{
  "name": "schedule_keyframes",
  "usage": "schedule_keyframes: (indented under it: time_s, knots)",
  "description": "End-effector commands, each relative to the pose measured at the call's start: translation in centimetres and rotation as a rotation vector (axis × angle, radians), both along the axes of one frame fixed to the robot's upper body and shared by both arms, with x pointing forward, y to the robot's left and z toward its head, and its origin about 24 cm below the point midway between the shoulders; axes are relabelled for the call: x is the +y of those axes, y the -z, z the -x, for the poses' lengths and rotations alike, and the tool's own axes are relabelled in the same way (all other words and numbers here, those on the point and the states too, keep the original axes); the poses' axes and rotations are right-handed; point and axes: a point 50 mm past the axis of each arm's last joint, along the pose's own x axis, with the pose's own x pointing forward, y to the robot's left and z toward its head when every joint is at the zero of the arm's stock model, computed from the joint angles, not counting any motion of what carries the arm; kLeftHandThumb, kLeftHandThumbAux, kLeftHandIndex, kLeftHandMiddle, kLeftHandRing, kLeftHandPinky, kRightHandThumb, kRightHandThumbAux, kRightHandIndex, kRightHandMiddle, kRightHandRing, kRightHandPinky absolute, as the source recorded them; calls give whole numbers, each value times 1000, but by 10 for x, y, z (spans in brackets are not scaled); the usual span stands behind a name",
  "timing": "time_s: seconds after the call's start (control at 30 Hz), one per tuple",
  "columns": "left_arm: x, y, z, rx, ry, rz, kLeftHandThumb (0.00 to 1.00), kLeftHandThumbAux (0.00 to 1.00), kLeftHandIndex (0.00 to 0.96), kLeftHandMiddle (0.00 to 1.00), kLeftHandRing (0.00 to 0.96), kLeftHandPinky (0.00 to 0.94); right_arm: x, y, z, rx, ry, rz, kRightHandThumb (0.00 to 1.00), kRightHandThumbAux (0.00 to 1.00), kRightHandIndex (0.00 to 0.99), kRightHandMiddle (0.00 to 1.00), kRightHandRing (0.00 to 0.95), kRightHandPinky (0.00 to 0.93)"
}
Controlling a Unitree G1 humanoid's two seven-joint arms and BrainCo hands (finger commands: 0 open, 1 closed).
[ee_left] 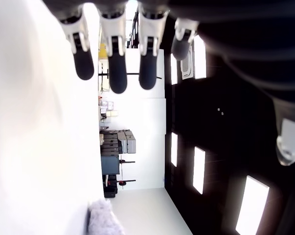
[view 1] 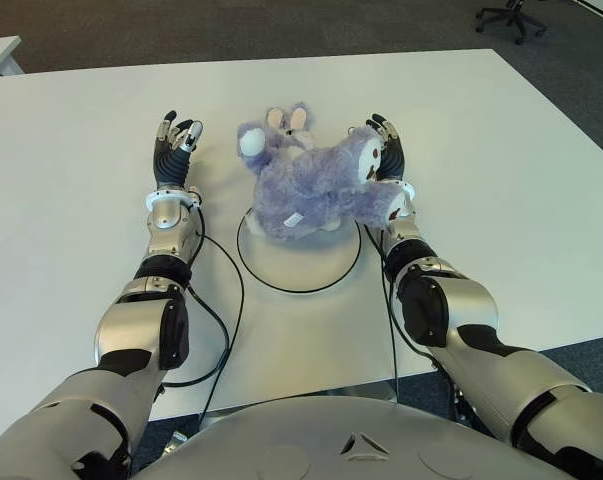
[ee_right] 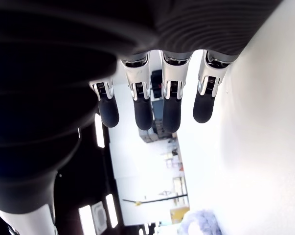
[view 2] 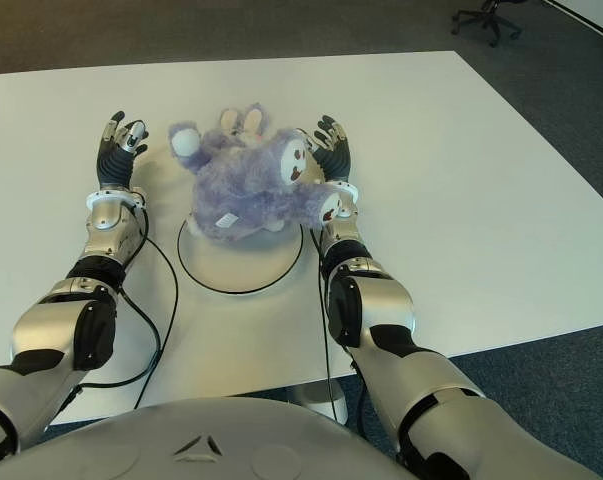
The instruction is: Put the doll into the plate.
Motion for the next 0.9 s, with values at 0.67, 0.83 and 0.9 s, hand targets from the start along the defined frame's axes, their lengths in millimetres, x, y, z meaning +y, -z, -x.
schedule_keyframes:
  time_s: [0.67,0.83,0.9]
  knots:
    - [-1,44,19,219,0,58,0,462,63,201,220,234,-5,71,41,298,30,-56,78,748,149,177,159,157]
    - [-1,47,21,228,-2,77,0,467,68,208,218,199,-5,71,41,297,30,-52,71,745,148,173,156,152]
    - [-1,48,22,230,-4,79,0,468,71,210,217,199,-5,71,41,297,29,-51,69,744,146,172,155,149]
